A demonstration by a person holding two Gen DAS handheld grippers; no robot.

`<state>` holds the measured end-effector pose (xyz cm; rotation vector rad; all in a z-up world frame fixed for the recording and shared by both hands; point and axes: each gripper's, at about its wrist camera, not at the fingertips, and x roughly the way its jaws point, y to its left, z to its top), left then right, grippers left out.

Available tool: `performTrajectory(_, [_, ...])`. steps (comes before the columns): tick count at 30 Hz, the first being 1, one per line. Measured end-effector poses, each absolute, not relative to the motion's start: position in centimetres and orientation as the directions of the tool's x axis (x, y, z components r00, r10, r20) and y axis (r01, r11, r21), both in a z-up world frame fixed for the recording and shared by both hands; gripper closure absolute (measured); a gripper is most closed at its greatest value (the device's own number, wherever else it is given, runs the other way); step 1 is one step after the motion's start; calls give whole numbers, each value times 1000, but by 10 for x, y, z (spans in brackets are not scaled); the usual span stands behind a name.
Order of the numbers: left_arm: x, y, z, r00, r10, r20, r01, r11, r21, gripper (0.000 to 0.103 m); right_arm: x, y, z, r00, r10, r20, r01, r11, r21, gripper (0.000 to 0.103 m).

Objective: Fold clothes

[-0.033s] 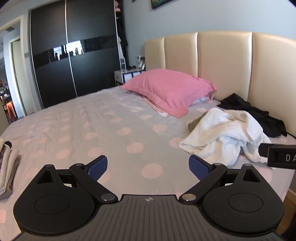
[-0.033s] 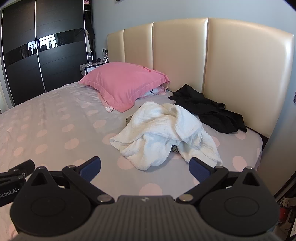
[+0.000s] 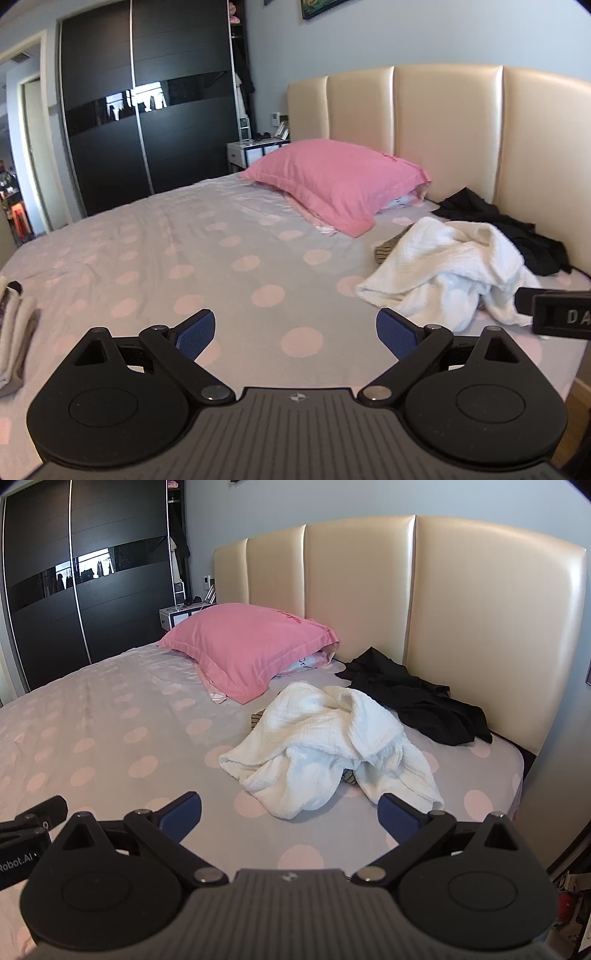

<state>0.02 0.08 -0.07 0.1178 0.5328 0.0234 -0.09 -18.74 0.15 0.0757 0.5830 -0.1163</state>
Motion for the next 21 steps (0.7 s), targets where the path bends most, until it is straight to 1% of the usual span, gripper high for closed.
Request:
performTrajectory(12, [2, 7, -6, 831, 25, -555, 14, 998, 65, 9, 0, -185, -1, 828, -89, -553, 125, 992, 27, 1])
performTrajectory(21, [3, 5, -9, 819, 30, -573, 9, 998, 65, 9, -1, -184, -1, 829, -94, -551, 130, 991, 26, 1])
